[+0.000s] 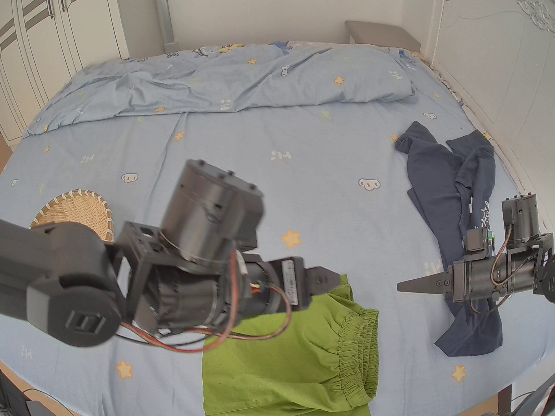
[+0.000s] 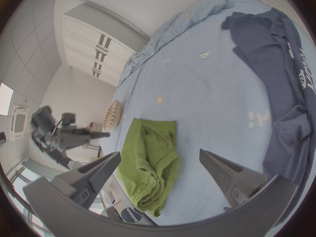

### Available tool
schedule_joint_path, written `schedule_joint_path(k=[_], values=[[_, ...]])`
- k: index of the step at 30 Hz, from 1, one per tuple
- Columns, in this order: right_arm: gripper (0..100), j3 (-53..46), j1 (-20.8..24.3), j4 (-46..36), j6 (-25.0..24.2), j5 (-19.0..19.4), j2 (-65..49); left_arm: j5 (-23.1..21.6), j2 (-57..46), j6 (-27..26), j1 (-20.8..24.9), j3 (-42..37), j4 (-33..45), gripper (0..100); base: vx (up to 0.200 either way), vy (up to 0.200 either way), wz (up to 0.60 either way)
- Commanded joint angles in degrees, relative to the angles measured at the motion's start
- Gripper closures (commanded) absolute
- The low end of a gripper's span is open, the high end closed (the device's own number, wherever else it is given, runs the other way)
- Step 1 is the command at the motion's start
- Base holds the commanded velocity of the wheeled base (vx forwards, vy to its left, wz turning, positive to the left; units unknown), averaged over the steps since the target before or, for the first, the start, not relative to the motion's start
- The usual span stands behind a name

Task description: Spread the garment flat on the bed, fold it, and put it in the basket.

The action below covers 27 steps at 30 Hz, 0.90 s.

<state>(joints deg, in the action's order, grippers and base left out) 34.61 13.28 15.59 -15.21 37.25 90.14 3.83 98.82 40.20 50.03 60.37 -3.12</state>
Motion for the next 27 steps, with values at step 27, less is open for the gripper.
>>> schedule_joint_path(k=[27], values=[[0, 6.6, 23.2, 3.0, 3.0, 1.0, 14.9, -37.1, 9.8, -22.0, -32.1, -25.3, -10.8, 0, 0.0, 0.0, 0.0]])
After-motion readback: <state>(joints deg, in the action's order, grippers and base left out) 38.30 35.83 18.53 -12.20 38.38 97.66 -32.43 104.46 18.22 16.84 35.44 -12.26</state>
